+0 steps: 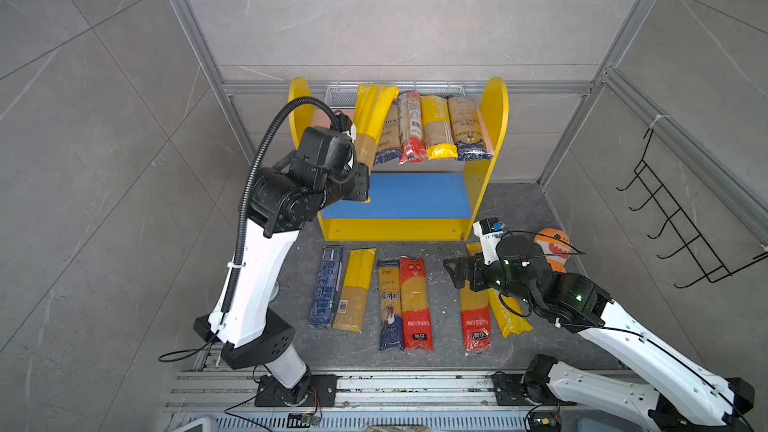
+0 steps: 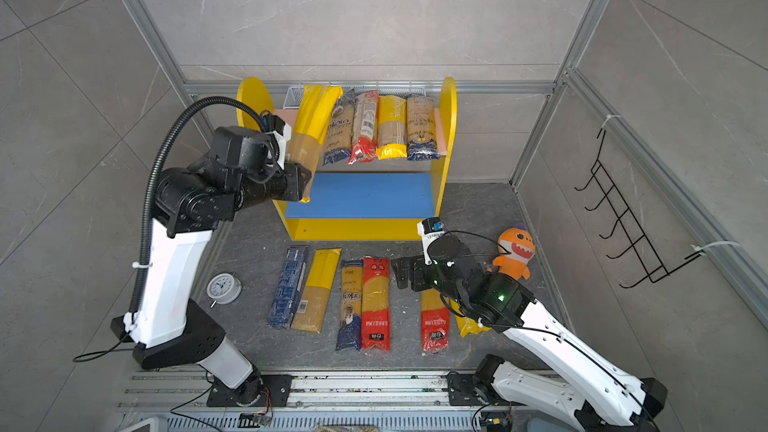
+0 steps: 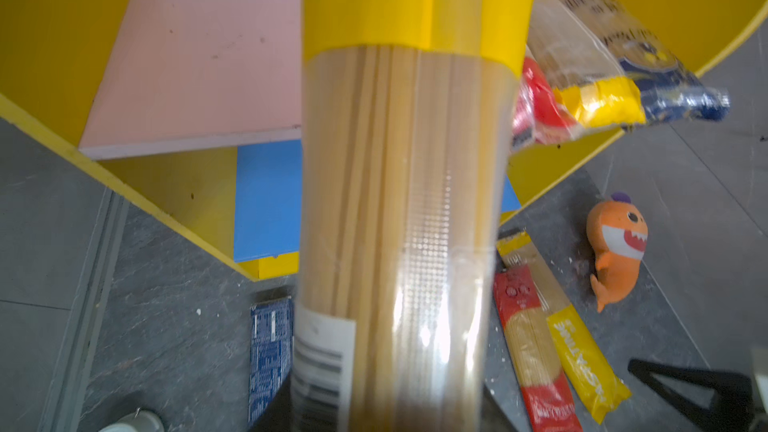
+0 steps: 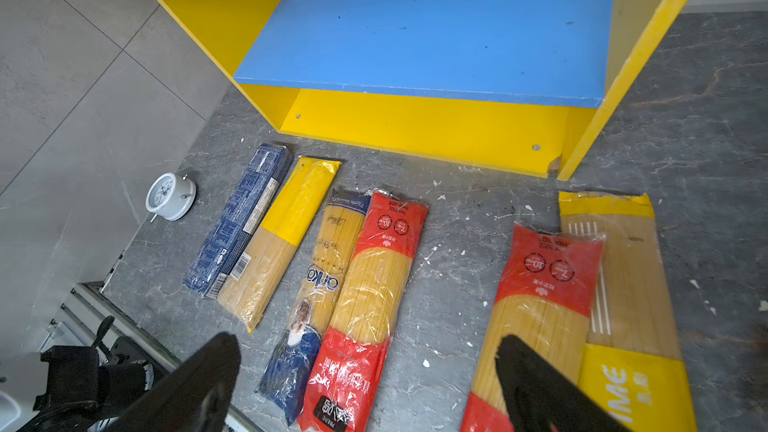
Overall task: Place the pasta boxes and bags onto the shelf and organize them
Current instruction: 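Lift the yellow-topped bag with the left gripper up to the pink shelf, then lower the yellow-topped bag onto the shelf beside the Ankara bag, open left gripper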
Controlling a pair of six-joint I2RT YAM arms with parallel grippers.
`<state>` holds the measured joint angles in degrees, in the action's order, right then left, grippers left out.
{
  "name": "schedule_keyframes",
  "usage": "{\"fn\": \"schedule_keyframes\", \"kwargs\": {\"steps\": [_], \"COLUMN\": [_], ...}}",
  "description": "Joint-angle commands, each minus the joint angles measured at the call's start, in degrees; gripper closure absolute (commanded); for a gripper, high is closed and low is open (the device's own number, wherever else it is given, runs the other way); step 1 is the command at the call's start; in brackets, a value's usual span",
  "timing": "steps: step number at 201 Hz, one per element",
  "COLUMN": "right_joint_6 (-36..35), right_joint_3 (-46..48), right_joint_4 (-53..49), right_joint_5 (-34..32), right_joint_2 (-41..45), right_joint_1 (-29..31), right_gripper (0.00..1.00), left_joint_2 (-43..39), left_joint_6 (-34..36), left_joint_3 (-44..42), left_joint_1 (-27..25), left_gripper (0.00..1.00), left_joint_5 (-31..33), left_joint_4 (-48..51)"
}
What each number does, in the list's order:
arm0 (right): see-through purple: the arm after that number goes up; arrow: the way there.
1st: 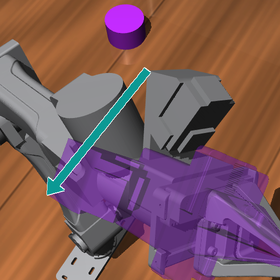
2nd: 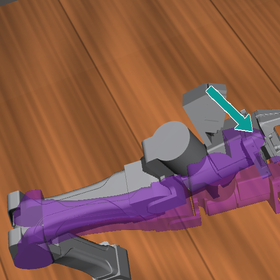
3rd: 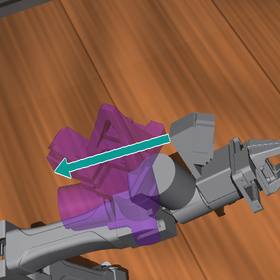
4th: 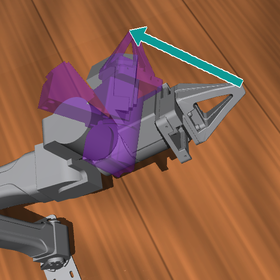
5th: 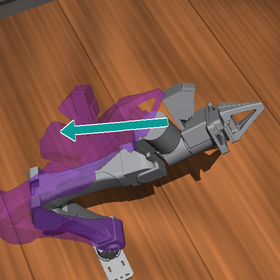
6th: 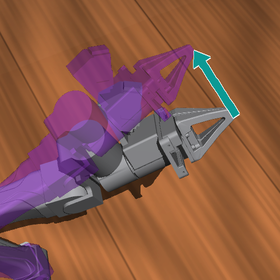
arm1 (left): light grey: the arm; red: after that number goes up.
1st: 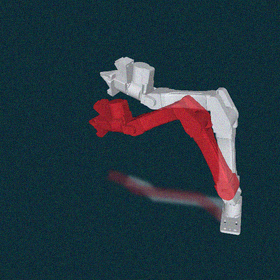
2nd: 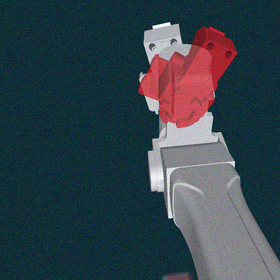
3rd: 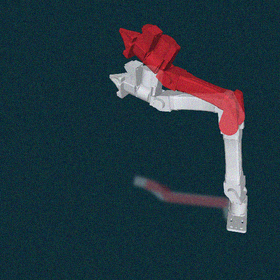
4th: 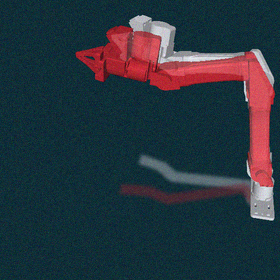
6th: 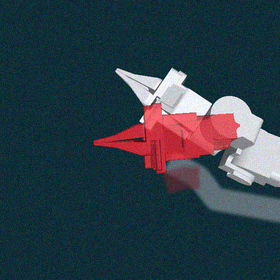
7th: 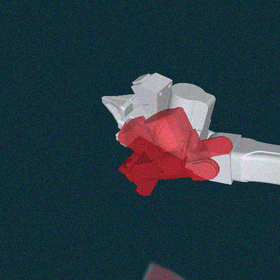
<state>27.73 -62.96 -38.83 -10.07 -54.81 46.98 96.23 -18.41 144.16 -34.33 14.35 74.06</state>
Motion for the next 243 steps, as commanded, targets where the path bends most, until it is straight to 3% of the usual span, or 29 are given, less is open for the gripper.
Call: {"fn": "schedule_keyframes", "kwargs": {"steps": [1,45,119,143,164,185,204,212,243], "right_joint_6": [-0.96,-1.37,-1.71,-1.93,-1.94,-1.88,-1.63,-1.67,-1.47], "right_joint_3": [-1.55,-1.92,-1.5,-1.66,-1.56,-1.42,-1.42,-1.31,-1.11], "right_joint_4": [-1.52,-4.16,-4.87,-4.47,-4.5,-4.77,-5.12,-5.12,-4.88], "right_joint_5": [-1.3,-3.08,-3.06,-2.46,-2.33,-2.37,-2.81,-2.77,-2.14], "right_joint_2": [-1.34,-1.96,-2.84,-3.8,-4.03,-3.83,-3.9,-3.97,-3.9], "right_joint_1": [0.0,-0.39,-3.35,-4.16,-4.59,-4.96,-5.61,-5.93,-6.39], "right_gripper": [0.0,0.0,0.0,0.0,0.0,0.0,0.0,0.0,0.0], "left_joint_2": [-0.3,7.36,11.55,12.95,13.87,14.08,13.73,13.81,13.51], "left_joint_6": [1.08,1.82,-2.61,-3.43,-3.74,-3.51,-3.36,-3.3,-3.37], "left_joint_3": [3.95,11.27,10.36,10.35,10.35,9.81,8.47,8.33,8.03], "left_joint_1": [5.19,9.53,14.72,15.38,15.56,15.75,15.74,15.74,15.71], "left_gripper": [1.0,1.0,1.0,0.94,0.81,0.46,0.24,0.19,0.15], "left_joint_5": [-5.78,-12.1,-19.82,-21.07,-21.97,-22.33,-22.26,-22.31,-23.52], "left_joint_4": [-16.23,-19.87,-24.61,-25.69,-26.45,-27.16,-28.4,-28.54,-27.5]}}
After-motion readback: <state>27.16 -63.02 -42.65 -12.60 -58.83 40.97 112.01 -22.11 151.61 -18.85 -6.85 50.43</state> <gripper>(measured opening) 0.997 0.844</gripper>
